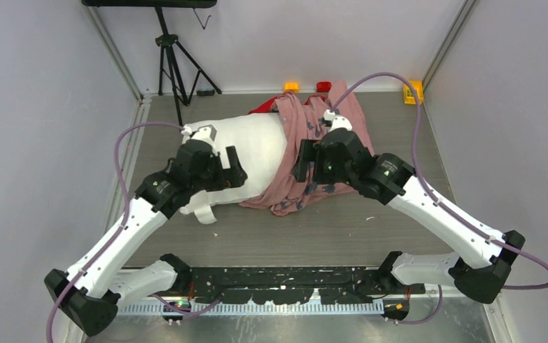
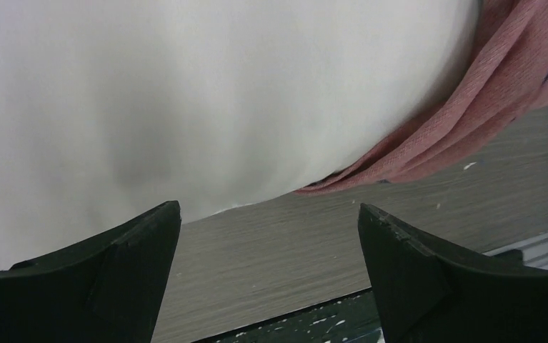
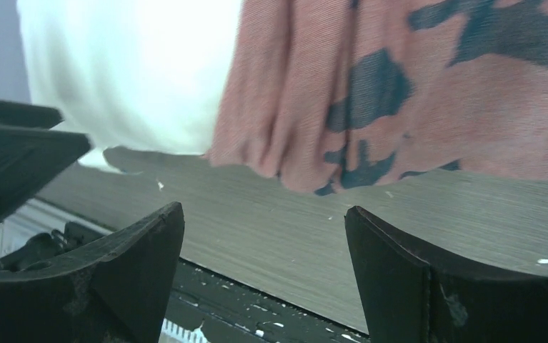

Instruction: Remove the pillowcase from the pillow

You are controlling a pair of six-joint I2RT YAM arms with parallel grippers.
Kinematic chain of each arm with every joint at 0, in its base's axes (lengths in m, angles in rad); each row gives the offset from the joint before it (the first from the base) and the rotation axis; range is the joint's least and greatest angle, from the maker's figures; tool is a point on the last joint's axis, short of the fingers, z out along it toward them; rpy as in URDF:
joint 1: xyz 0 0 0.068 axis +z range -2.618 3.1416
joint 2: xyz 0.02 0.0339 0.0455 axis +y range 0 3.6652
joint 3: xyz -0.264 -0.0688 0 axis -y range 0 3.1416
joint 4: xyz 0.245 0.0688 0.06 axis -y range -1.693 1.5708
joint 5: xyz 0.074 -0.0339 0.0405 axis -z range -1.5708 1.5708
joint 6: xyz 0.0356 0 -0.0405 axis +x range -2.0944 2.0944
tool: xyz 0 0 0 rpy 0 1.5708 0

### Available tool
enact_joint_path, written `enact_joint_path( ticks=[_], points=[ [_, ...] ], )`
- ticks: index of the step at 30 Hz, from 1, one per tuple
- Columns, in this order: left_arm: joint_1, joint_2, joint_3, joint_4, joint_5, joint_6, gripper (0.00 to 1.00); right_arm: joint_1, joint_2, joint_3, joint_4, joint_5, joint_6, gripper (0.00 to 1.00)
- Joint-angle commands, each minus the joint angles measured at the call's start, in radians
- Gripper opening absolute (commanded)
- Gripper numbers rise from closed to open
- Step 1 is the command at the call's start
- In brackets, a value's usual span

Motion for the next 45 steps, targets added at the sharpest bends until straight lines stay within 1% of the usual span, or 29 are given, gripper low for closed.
enact_joint_path(
  ticks=[1, 4, 6, 10, 14, 16, 18, 20, 23, 27, 28, 29, 30, 32, 35, 36, 39, 40, 42, 44, 45],
  points=[
    [-0.129, 0.028, 0.082, -0.077, -0.263, 0.019, 0.97, 0.135, 0.030, -0.008, 0.078, 0.121, 0.090, 0.88],
    [-0.208, 0.057, 0.106, -0.120, -0.358, 0.026, 1.00, 0.220, 0.068, -0.019, 0.093, 0.215, 0.132, 0.88],
    [-0.232, 0.069, 0.097, -0.115, -0.381, 0.032, 1.00, 0.240, 0.093, -0.041, 0.116, 0.265, 0.170, 0.88],
    [-0.232, 0.089, 0.053, -0.075, -0.422, 0.086, 1.00, 0.242, 0.144, -0.082, 0.181, 0.338, 0.232, 0.90],
    [-0.230, 0.103, 0.051, -0.098, -0.531, 0.123, 1.00, 0.242, 0.213, -0.036, 0.187, 0.374, 0.246, 0.93],
    [-0.221, 0.097, 0.029, -0.081, -0.555, 0.144, 1.00, 0.242, 0.242, -0.022, 0.198, 0.393, 0.236, 0.94],
    [-0.188, 0.096, -0.001, -0.039, -0.504, 0.169, 1.00, 0.241, 0.267, -0.017, 0.209, 0.424, 0.220, 0.96],
    [-0.121, 0.101, -0.040, 0.012, -0.391, 0.176, 1.00, 0.228, 0.291, -0.021, 0.216, 0.438, 0.208, 0.96],
    [-0.012, 0.115, -0.097, 0.075, -0.221, 0.135, 1.00, 0.180, 0.313, -0.044, 0.237, 0.386, 0.208, 0.95],
    [0.037, 0.144, -0.155, 0.164, -0.164, 0.092, 1.00, 0.133, 0.336, -0.075, 0.270, 0.346, 0.206, 0.92],
    [0.047, 0.155, -0.169, 0.184, -0.150, 0.081, 1.00, 0.124, 0.347, -0.075, 0.269, 0.344, 0.202, 0.90],
    [0.062, 0.167, -0.182, 0.204, -0.131, 0.068, 0.99, 0.115, 0.358, -0.076, 0.263, 0.343, 0.200, 0.86],
    [0.080, 0.176, -0.194, 0.221, -0.110, 0.057, 0.94, 0.106, 0.366, -0.076, 0.254, 0.345, 0.198, 0.81],
    [0.119, 0.184, -0.224, 0.266, -0.074, 0.034, 0.76, 0.086, 0.369, -0.089, 0.238, 0.352, 0.198, 0.69],
    [0.184, 0.163, -0.286, 0.337, -0.043, 0.019, 0.50, 0.054, 0.325, -0.138, 0.236, 0.353, 0.199, 0.54],
    [0.200, 0.154, -0.299, 0.354, -0.039, 0.016, 0.40, 0.047, 0.299, -0.161, 0.236, 0.365, 0.198, 0.50],
    [0.236, 0.124, -0.325, 0.368, -0.060, 0.003, 0.03, 0.015, 0.206, -0.218, 0.215, 0.419, 0.187, 0.41],
    [0.247, 0.113, -0.329, 0.365, -0.068, 0.002, 0.00, -0.003, 0.180, -0.233, 0.203, 0.432, 0.180, 0.38],
    [0.268, 0.094, -0.327, 0.347, -0.080, 0.001, 0.00, -0.050, 0.131, -0.269, 0.182, 0.451, 0.160, 0.32],
    [0.294, 0.072, -0.322, 0.329, -0.080, 0.004, 0.00, -0.116, 0.087, -0.301, 0.175, 0.460, 0.141, 0.29],
    [0.311, 0.059, -0.317, 0.319, -0.077, 0.005, 0.00, -0.171, 0.063, -0.317, 0.167, 0.466, 0.142, 0.26]
  ],
)
